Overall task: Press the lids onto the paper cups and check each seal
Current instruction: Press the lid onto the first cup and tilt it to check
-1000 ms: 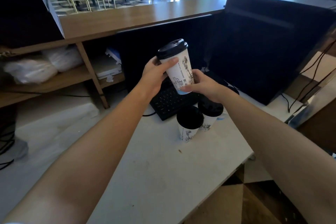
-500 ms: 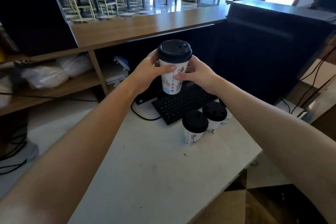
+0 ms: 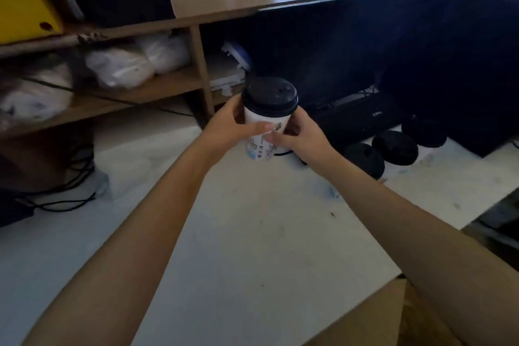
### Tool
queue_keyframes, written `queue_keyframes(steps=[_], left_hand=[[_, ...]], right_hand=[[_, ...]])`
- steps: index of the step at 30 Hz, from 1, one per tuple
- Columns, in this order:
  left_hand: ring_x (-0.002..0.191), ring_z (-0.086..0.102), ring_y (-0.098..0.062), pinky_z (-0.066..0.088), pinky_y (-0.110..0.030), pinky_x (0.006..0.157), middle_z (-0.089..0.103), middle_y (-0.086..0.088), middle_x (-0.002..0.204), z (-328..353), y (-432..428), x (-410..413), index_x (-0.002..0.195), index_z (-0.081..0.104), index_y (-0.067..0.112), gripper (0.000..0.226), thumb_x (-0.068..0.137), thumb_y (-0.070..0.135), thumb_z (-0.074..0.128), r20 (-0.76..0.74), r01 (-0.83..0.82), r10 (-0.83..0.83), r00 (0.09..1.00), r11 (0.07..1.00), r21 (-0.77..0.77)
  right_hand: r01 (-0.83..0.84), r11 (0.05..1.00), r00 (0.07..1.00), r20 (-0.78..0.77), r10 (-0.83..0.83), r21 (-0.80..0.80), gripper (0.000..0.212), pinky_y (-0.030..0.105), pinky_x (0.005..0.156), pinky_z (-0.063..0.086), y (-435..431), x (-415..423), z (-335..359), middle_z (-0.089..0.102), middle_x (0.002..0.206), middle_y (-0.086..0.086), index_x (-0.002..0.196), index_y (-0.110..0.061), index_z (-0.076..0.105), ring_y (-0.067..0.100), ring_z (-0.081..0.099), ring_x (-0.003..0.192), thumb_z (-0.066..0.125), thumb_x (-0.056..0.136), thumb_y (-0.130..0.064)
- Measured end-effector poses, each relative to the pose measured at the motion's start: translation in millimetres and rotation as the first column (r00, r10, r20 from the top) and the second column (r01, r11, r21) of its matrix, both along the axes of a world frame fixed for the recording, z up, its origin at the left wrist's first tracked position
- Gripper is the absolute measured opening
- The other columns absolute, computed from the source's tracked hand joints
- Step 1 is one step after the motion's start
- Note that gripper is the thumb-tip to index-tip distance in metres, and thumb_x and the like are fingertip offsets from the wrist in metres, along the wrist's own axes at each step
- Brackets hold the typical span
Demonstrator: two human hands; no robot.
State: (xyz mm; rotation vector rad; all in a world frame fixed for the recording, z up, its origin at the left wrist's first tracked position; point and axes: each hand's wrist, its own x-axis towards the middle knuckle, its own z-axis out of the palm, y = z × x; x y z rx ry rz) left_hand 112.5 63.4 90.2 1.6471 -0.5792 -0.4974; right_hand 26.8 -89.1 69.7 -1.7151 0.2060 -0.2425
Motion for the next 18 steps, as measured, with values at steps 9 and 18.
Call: queue_keyframes(steps=[9, 18], left_hand=[[0.107, 0.056, 0.003, 0.052, -0.011, 0.074, 0.057, 0.02, 0.115, -86.6, 52.3, -4.7, 0.131, 0.043, 0.029, 0.073, 0.07, 0.01, 0.078, -0.085, -0.124, 0.125, 0.989, 0.992, 0.013], [0.111, 0.056, 0.007, 0.05, -0.016, 0.089, 0.056, 0.022, 0.122, -130.5, 86.9, -5.1, 0.12, 0.045, 0.04, 0.068, 0.068, 0.01, 0.078, -0.079, -0.205, 0.204, 0.976, 0.979, 0.002]], right_hand=[[-0.044, 0.997, 0.997, -0.052, 0.048, 0.065, 0.066, 0.013, 0.081, 0.05, 52.3, 16.3, -93.9, 0.057, 0.122, -0.008, 0.132, -0.02, 0.044, -0.001, 0.057, 0.108, 0.076, 0.077, -0.003], [-0.103, 0.994, 0.993, -0.054, 0.105, 0.026, 0.079, 0.014, 0.096, 0.046, 81.8, 26.4, -136.7, 0.053, 0.132, -0.008, 0.142, -0.017, 0.037, 0.005, 0.051, 0.122, 0.078, 0.075, -0.007]])
